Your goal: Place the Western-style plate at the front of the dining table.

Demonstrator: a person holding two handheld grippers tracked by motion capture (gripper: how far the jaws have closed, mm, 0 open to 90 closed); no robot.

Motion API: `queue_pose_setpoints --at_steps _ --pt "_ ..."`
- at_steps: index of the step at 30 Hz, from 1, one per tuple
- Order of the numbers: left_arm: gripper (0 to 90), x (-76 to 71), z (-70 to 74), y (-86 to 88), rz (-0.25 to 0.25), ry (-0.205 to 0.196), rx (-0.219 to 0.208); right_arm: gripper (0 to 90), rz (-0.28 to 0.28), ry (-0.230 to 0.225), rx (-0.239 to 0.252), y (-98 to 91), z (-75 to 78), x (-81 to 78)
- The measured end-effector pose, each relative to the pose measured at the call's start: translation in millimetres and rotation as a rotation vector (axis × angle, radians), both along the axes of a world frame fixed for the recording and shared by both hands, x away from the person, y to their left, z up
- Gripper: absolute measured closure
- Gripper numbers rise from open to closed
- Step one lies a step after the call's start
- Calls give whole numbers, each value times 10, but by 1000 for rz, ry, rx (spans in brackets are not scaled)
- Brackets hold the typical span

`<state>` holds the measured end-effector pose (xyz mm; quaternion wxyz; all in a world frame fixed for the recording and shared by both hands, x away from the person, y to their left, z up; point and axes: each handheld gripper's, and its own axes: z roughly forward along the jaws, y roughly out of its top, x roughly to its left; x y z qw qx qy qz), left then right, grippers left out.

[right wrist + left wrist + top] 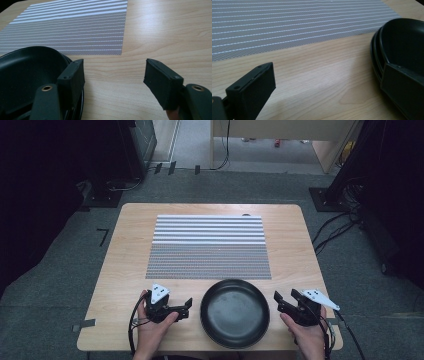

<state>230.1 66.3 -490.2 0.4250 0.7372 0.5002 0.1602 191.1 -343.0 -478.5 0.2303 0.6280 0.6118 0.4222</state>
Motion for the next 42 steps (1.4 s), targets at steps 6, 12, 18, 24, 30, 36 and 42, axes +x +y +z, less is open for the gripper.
queue_pose_setpoints --at_steps 6,12,18,24,30,36,42 --pt "0 -50 8 -93 -63 -8 -26 416 38 3 9 44 -2 -9" --pt "0 -87 14 -151 -96 -16 -37 481 92 -5 11 103 -15 -19" --pt "6 -116 -7 -220 -128 -10 -30 499 133 -41 -14 186 -30 -33" --pt "7 -141 -8 -259 -155 -8 -42 531 143 -23 9 232 -38 -45" --pt "8 -154 -25 -301 -171 -2 -34 549 157 14 26 303 -48 -54" --pt "67 -177 -37 -351 -160 -1 -10 600 162 21 47 337 -65 -71" --pt "68 -187 -48 -379 -178 6 -6 648 187 21 24 388 -76 -86"
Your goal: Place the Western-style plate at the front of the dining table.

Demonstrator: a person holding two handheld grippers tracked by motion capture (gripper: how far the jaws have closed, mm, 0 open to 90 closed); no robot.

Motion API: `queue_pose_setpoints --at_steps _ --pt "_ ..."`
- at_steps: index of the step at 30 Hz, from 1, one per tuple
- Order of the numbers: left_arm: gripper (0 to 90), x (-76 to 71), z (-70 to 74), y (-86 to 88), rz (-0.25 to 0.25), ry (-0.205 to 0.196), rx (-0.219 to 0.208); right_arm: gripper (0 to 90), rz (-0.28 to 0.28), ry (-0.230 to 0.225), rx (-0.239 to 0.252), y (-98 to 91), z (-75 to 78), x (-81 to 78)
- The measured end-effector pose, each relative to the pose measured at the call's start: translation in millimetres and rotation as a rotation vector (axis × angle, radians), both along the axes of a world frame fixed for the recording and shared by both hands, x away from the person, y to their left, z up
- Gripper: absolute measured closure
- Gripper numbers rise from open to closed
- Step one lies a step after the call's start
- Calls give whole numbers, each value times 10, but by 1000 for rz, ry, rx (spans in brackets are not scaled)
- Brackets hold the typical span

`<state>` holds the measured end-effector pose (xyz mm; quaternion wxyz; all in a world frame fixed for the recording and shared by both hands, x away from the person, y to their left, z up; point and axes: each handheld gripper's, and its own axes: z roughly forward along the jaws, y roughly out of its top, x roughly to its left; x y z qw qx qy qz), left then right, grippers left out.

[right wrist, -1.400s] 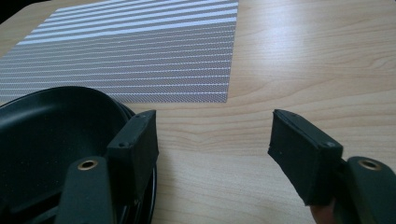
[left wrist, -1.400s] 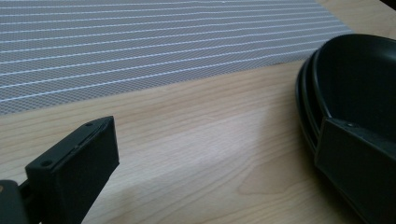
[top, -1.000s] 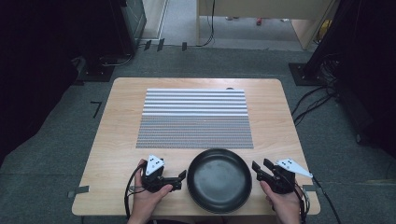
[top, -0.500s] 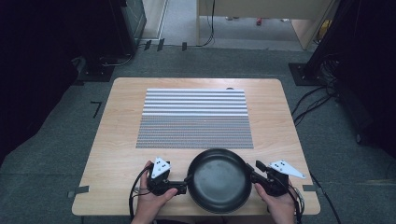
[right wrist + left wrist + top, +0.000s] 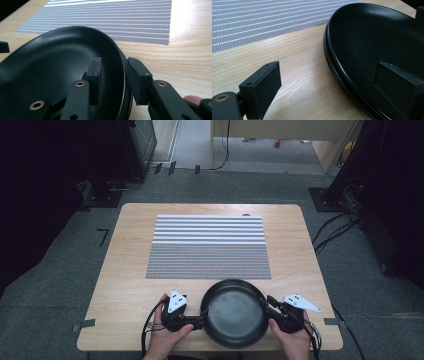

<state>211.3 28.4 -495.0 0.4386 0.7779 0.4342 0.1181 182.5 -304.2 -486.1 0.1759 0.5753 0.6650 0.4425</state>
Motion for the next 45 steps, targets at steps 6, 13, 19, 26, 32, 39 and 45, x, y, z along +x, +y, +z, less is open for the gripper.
queue_pose_setpoints --at_steps 6,13,19,26,32,39,45 --pt "139 10 -15 -5 14 6 20 681 -14 12 3 1 -18 -3" --pt "223 11 -32 -11 -28 39 7 748 -37 41 15 -21 -22 -6" --pt "241 9 -44 -33 -55 61 -5 774 -46 44 8 -17 -11 -15" --pt "311 3 -54 -34 -101 76 -31 819 -61 50 20 -38 -15 -22" --pt "375 9 -64 -41 -135 98 -58 843 -69 57 42 -60 -16 -21" --pt "448 16 -66 -33 -157 116 -80 848 -78 56 45 -53 -18 -30" --pt "453 31 -74 -28 -158 138 -94 846 -99 39 33 13 -40 -50"
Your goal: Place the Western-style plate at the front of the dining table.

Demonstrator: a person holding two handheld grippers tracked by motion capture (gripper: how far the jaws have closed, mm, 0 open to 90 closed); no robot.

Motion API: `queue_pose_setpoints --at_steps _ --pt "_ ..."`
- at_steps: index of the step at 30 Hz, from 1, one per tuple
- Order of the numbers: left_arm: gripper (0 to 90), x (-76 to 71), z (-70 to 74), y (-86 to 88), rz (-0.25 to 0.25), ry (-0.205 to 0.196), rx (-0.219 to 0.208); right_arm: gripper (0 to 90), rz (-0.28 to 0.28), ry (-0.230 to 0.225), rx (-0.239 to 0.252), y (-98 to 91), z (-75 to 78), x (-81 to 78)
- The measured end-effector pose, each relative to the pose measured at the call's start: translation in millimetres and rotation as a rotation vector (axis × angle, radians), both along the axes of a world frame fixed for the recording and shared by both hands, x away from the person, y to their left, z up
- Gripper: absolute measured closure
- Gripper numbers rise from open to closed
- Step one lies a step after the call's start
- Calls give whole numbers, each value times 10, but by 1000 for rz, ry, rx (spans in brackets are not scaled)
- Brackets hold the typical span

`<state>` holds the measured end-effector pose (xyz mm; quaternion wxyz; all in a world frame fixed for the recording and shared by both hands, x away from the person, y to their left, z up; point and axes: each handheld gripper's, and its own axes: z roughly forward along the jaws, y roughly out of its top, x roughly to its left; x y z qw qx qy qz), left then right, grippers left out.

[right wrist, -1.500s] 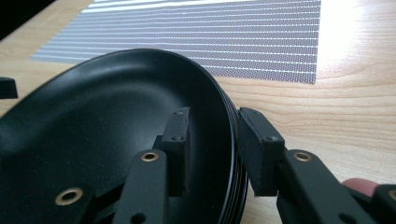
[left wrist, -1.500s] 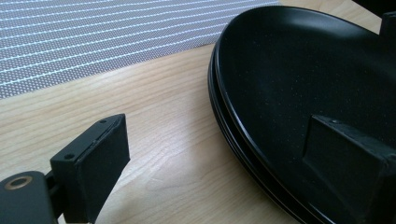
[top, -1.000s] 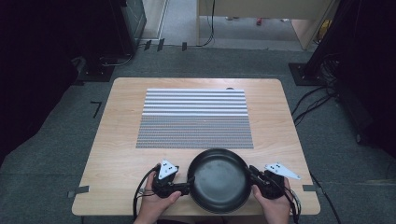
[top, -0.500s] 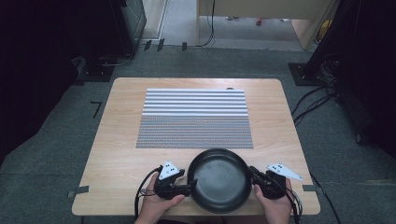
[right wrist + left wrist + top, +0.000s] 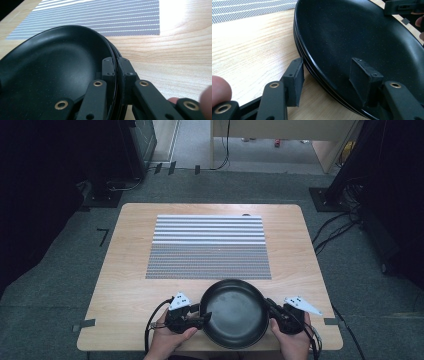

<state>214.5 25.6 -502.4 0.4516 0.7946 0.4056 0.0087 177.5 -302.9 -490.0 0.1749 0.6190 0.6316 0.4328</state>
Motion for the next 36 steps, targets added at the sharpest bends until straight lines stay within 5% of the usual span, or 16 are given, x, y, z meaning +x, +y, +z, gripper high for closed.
queue_pose_setpoints --at_steps 26,36 --pt "445 29 -7 20 4 38 -33 845 -44 -20 38 83 -58 -10" --pt "423 64 -11 68 -3 75 -84 844 -15 -15 84 128 -92 1"
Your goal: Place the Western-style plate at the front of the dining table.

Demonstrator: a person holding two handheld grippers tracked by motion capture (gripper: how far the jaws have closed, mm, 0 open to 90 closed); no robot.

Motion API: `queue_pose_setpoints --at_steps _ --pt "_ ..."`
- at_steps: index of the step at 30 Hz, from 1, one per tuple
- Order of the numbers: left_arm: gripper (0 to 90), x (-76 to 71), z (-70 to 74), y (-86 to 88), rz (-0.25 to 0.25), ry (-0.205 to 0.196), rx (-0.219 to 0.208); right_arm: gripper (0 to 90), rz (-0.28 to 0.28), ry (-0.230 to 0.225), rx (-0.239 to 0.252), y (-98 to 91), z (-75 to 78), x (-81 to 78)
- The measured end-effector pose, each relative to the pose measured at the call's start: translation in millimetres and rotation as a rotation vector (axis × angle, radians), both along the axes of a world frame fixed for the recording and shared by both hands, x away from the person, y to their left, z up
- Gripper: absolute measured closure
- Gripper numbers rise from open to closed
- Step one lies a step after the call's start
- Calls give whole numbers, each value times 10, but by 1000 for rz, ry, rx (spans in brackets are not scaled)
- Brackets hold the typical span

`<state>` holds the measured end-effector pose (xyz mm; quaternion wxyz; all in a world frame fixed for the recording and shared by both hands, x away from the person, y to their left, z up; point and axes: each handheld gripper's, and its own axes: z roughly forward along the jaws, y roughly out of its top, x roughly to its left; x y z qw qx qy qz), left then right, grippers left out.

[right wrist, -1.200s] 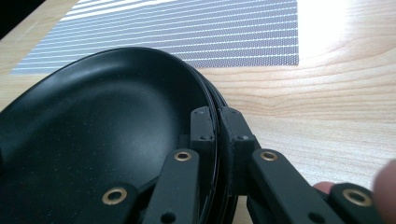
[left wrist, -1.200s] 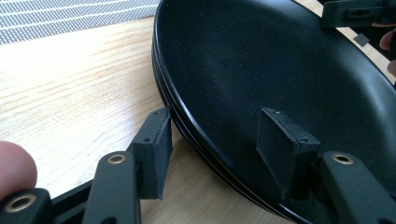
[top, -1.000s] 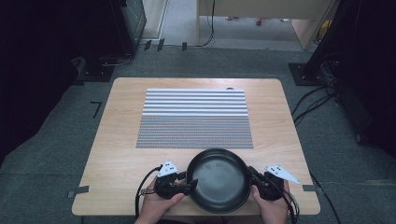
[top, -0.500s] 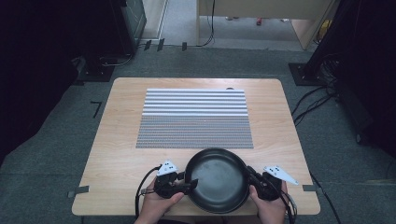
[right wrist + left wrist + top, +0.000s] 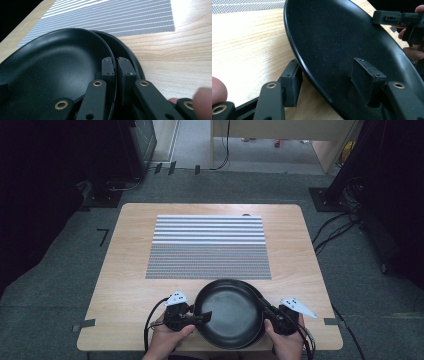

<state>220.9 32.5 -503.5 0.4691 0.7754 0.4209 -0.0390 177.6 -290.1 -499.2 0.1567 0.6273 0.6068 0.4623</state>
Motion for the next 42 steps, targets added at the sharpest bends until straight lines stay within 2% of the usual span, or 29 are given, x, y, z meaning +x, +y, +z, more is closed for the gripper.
queue_pose_setpoints --at_steps 2,10,14,17,21,23,26,30,34,38,42 --pt "423 3 4 9 3 2 -8 841 17 -1 2 31 -10 0" --pt "434 10 7 34 4 10 -15 838 25 -2 2 39 -15 0" --pt "527 15 37 119 12 5 -25 825 42 12 5 28 -8 19" --pt "563 15 45 184 33 14 -36 808 53 29 -4 46 -8 43" --pt "579 19 23 285 43 67 -107 801 60 65 6 49 5 92" --pt "580 20 -4 305 42 111 -143 802 71 90 18 34 20 122" --pt "580 16 -27 300 46 145 -167 798 88 109 36 9 21 147" --pt "578 -13 -24 276 34 145 -155 793 98 127 42 2 24 169" --pt "579 -7 -14 268 21 138 -143 787 99 126 49 2 14 166" --pt "604 -21 -13 266 17 134 -150 780 99 148 60 1 20 188" --pt "604 -28 -23 274 15 143 -160 763 97 150 64 19 4 205"
